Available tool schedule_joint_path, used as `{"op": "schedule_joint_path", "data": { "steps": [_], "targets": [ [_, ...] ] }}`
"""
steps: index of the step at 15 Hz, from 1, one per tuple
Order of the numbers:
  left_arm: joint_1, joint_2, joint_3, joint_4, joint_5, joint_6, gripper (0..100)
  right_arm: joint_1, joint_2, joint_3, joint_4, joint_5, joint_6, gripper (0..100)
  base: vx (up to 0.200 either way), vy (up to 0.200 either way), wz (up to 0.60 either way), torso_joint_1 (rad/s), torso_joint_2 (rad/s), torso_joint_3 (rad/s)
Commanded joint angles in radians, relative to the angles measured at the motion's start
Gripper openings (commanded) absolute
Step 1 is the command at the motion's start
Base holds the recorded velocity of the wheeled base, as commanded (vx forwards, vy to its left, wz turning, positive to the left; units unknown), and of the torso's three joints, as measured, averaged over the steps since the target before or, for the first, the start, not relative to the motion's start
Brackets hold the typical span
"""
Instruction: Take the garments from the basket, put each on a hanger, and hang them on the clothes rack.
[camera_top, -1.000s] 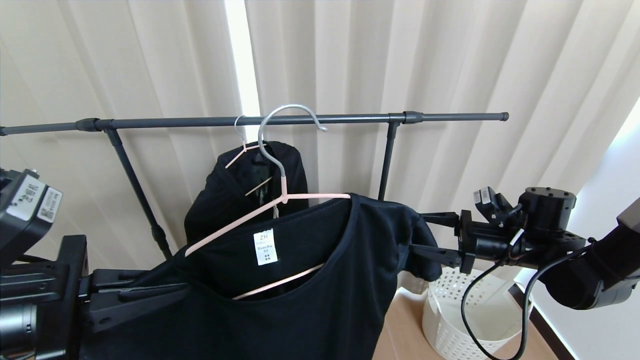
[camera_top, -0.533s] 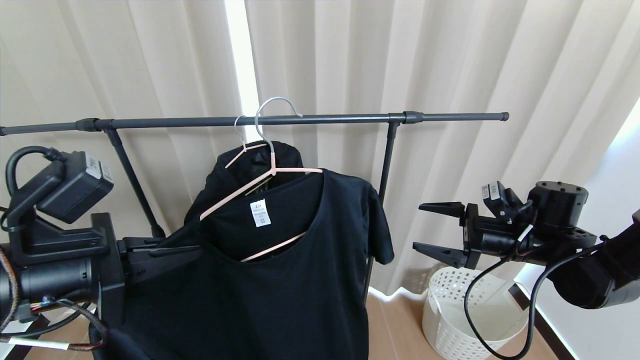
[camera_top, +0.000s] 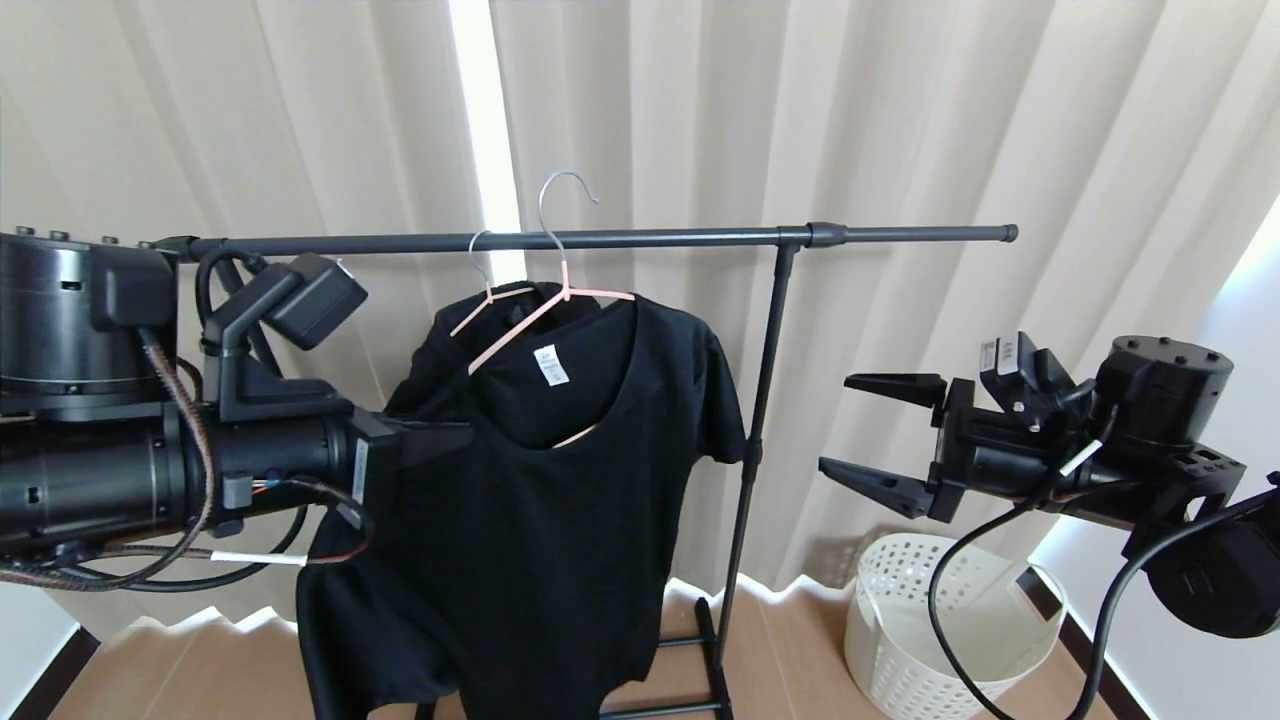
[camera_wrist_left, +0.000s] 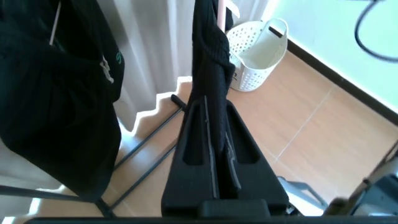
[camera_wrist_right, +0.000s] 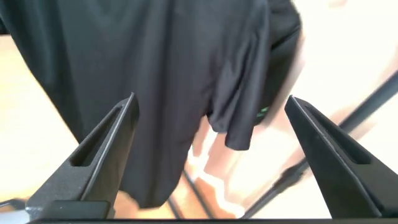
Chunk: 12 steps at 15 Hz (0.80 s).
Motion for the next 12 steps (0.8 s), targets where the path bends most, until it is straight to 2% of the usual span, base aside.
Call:
{"op": "schedule_joint_path", "data": {
  "steps": [1, 4, 8, 12],
  "targets": [
    [-0.03, 0.08, -0.037, -0.001, 0.04, -0.027, 0, 0.045, -0.057, 0.005, 0.003, -0.048, 0.003, 100, 0.0, 0.0, 0.0, 0.0, 0.0, 0.0],
    [-0.047, 0.147, -0.086, -0.001, 0.095, -0.086, 0, 0.068, -0.086, 0.007, 0.006, -0.107, 0.027, 100, 0.0, 0.0, 0.0, 0.0, 0.0, 0.0],
    [-0.067, 0.255, -0.197, -0.001, 0.195, -0.119, 0, 0.071, -0.086, 0.01, 0.004, -0.11, 0.027, 100, 0.0, 0.0, 0.0, 0.0, 0.0, 0.0],
    [-0.074, 0.385, -0.346, 0.0, 0.248, -0.214, 0, 0.071, -0.084, 0.015, 0.003, -0.112, 0.026, 100, 0.0, 0.0, 0.0, 0.0, 0.0, 0.0]
  ]
}}
